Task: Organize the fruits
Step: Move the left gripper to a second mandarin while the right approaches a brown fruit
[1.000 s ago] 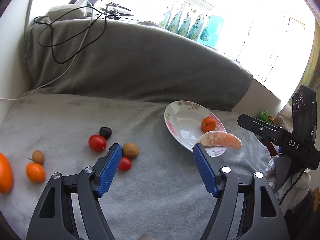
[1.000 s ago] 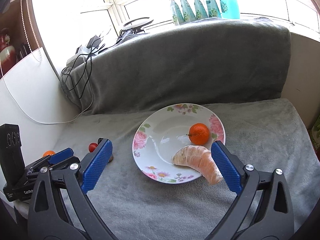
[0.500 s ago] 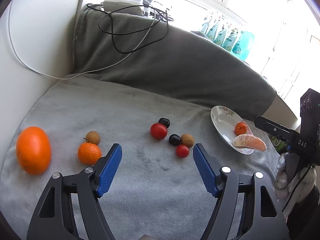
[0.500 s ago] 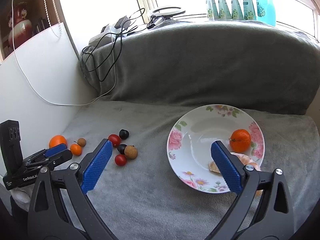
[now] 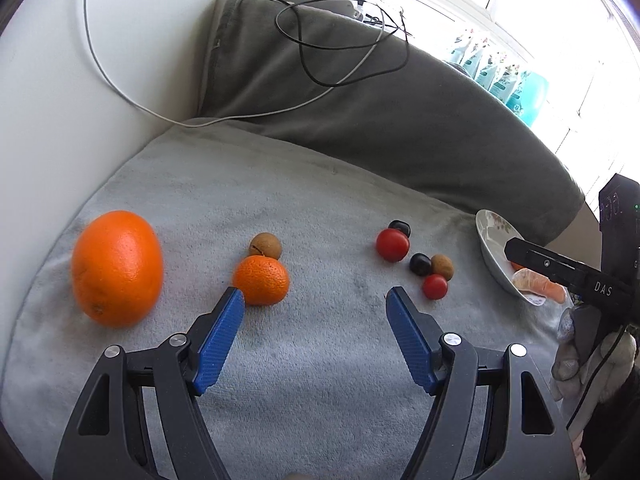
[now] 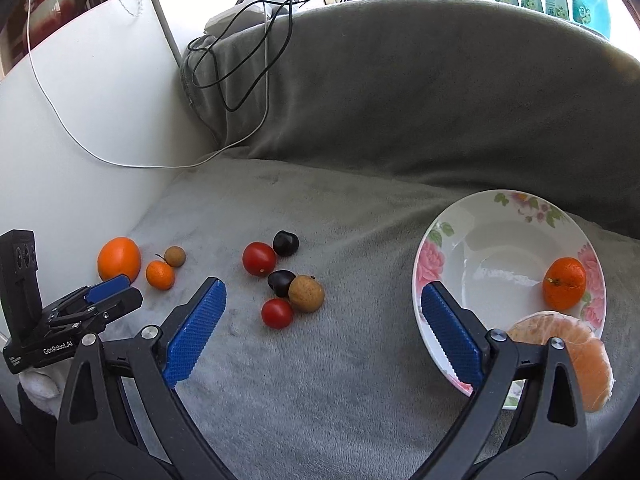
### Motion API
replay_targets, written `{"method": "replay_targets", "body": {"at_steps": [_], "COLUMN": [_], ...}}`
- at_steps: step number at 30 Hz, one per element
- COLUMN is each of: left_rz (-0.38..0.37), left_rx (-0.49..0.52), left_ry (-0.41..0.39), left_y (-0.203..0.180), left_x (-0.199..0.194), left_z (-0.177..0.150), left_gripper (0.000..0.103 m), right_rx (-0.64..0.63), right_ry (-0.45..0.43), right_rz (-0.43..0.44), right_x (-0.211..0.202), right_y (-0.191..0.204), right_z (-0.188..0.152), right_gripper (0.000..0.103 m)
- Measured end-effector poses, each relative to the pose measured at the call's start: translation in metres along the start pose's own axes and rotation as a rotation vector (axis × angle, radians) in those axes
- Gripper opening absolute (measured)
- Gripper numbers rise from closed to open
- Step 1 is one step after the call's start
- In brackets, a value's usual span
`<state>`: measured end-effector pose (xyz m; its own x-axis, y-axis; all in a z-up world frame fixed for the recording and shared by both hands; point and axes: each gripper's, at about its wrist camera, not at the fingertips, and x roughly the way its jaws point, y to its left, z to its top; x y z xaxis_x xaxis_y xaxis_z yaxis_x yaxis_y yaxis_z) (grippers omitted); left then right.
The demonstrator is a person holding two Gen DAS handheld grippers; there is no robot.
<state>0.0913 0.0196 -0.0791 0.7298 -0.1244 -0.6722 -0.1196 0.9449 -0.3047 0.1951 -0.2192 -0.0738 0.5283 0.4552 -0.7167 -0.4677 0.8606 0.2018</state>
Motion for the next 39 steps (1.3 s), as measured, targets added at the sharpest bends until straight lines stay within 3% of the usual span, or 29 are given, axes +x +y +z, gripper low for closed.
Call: {"method": "replay_targets", "body": {"at_steps": [2,6,8,14,28,32,39], "left_rz": [0.007,0.02,0.028,0.041,0.075,0.08,0.09], "left_rx": [-0.003,-0.003,-0.005,-0.002,0.007,0.005,0.006], "left_ry": [0.002,0.011,0.016,0.028,0.047,0.047,0.05], "left_y": [0.003,0.007,0.009,0.011,0.013,0.014,0.015], "left_x": [0.002,0.009,0.013,0.02,0.035,0.037,0.039], "left_z": [0.0,0.0,0.0,-0.001,0.004,0.004,0.004], "left_gripper": [0.073,0.073,0.073,0.071,0.062,0.06,0.055], "right_rx": [0.011,0.03,0.037,0.085,0.061,0.048,0.013], "right_ry": [0.02,0.052,0.067,0.104,0.107,0.107,0.108], "right_rz": [0.008,0.017,0.014,0.029,0.013,0.012,0.013], "right_x": [0.008,0.022,0.028,0.045,0.053,0.054,0.053], "right_y": [0.0,-0.001,-0.001,-0.009,-0.008,-0.006,0.001], "right_z": [0.0,-0.002,-0.003,-0.002,0.003,0.004,0.002], "right_gripper": [0.09,0.087,0.077,0.064,0.055,0.048,0.046]}}
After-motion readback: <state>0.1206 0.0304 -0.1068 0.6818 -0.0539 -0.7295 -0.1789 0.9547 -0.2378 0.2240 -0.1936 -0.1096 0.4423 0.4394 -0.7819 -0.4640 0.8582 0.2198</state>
